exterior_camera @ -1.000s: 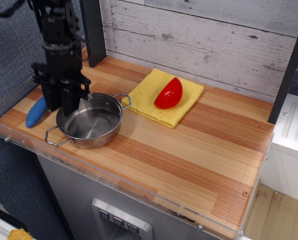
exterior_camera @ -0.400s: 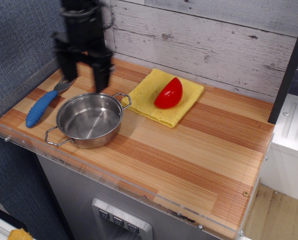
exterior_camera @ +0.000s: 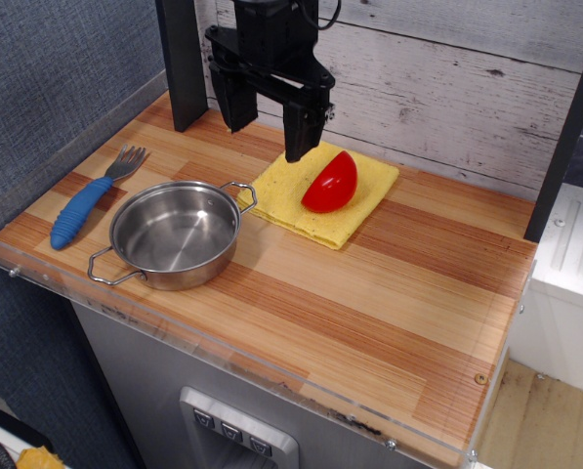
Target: Move the pot from right to left direction on the table
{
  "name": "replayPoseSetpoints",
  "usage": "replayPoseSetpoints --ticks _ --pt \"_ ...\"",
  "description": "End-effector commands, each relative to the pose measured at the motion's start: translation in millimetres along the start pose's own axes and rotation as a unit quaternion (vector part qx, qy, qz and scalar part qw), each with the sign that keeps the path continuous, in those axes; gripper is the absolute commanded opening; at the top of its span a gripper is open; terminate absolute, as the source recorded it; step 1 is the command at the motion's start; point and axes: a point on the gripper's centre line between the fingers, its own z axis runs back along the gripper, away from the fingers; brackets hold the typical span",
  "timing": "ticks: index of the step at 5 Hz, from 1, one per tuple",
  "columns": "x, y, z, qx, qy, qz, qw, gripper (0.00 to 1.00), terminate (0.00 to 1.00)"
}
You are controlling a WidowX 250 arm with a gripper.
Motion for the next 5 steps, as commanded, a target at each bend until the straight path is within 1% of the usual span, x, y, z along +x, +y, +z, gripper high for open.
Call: replayPoseSetpoints --ticks 1,2,3,4,5 --pt "-3.4 -32.1 28.0 0.024 -0.030 -0.019 0.9991 1.00 0.00" --pt "-4.2 -37.3 25.5 0.021 -0.025 -0.009 0.9994 1.00 0.00" --pt "-6.7 -39.4 22.6 0.007 -0.020 -0.002 0.9998 1.00 0.00" --pt "-6.7 -39.4 22.6 0.007 -0.020 -0.002 0.9998 1.00 0.00" --pt "-6.7 -39.4 22.6 0.007 -0.020 -0.002 0.9998 1.00 1.00"
